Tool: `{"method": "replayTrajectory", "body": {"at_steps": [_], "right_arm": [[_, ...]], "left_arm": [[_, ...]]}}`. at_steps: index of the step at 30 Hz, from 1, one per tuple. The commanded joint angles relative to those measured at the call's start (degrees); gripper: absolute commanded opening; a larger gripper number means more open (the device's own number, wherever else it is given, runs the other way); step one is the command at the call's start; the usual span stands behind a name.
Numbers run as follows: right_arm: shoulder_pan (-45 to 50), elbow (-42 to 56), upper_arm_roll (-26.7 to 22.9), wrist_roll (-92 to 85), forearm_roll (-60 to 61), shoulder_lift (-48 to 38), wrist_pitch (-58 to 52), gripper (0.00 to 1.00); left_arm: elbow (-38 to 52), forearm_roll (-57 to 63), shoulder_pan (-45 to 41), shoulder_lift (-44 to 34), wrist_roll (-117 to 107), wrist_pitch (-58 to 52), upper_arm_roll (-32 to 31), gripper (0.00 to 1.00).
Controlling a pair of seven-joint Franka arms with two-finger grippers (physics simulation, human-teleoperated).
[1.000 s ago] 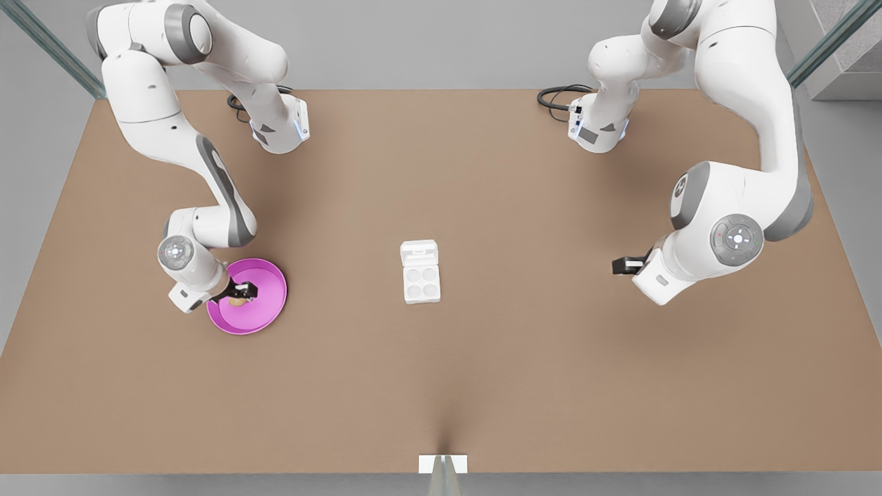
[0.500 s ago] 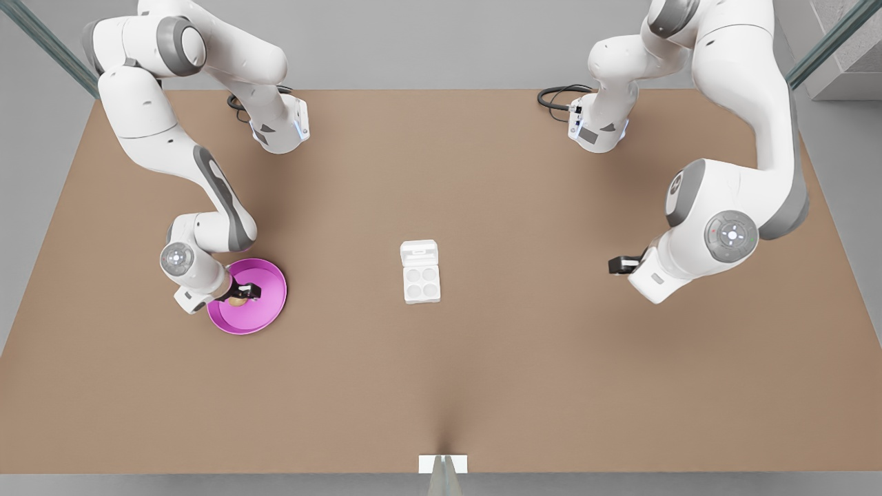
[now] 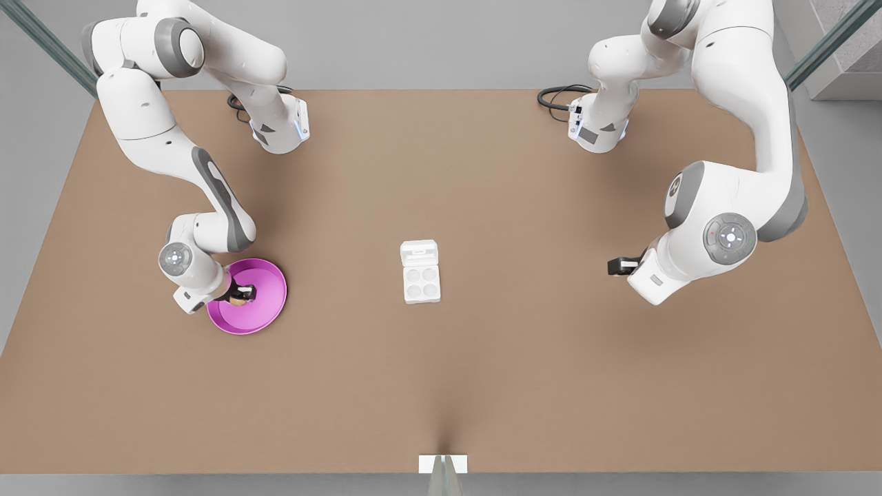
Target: Pack egg into the box and close the box lid
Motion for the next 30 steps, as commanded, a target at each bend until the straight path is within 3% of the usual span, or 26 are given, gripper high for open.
{"method": "replayTrajectory", "body": {"at_steps": [1, 9, 14, 18, 20, 22, 23, 24, 25, 26, 30], "right_arm": [[0.04, 0.02, 0.02, -0.12, 0.04, -0.08, -0.06, 0.64], [1.18, 1.95, 2.39, 0.14, 1.97, -3.24, -6.74, 0.63], [11.81, 7.58, 1.95, 7.61, 6.45, -3.59, -13.68, 0.63], [26.66, 12.50, -5.16, 14.03, 10.41, -3.51, -18.96, 0.64], [37.04, 13.64, -12.64, 14.03, 15.24, -3.24, -19.92, 0.64], [42.66, 14.96, -15.72, 16.58, 17.00, -1.93, -20.98, 0.64], [46.09, 15.75, -18.08, 17.10, 18.76, -1.66, -20.98, 0.64], [50.39, 15.84, -21.25, 17.46, 20.87, -1.31, -21.07, 0.64], [53.56, 17.07, -22.92, 18.60, 22.19, -0.43, -21.24, 0.64], [55.50, 18.48, -23.45, 19.83, 22.54, 0.36, -22.73, 0.64], [60.42, 21.20, -24.94, 22.73, 25.09, 2.21, -24.23, 0.64]], "left_arm": [[0.06, 0.04, 0.09, -0.14, -0.26, 0.00, -0.07, 1.00], [0.06, 0.04, 0.09, -0.05, -0.26, 0.00, -0.07, 1.00], [0.06, 0.04, 0.09, -0.14, -0.26, 0.00, -0.07, 1.00], [0.06, -0.05, -0.17, -0.05, -0.35, 0.17, 0.02, 0.99], [0.06, -0.05, -0.26, -0.05, -0.35, 0.17, 0.02, 0.97], [-0.02, -0.05, -0.35, -0.05, -0.35, 0.17, -0.07, 0.95], [-0.02, -0.05, -0.35, -0.14, -0.35, 0.17, -0.07, 0.90], [-0.02, -0.05, -0.35, -0.14, -0.35, 0.08, 0.02, 0.74], [0.15, -0.40, -0.35, -0.14, -0.44, 0.08, -0.07, 0.29], [0.41, -0.49, -0.52, -0.14, -0.70, -0.35, -0.07, 0.21], [0.15, -0.66, -1.05, -0.75, -0.79, -1.32, -0.07, 0.21]]}}
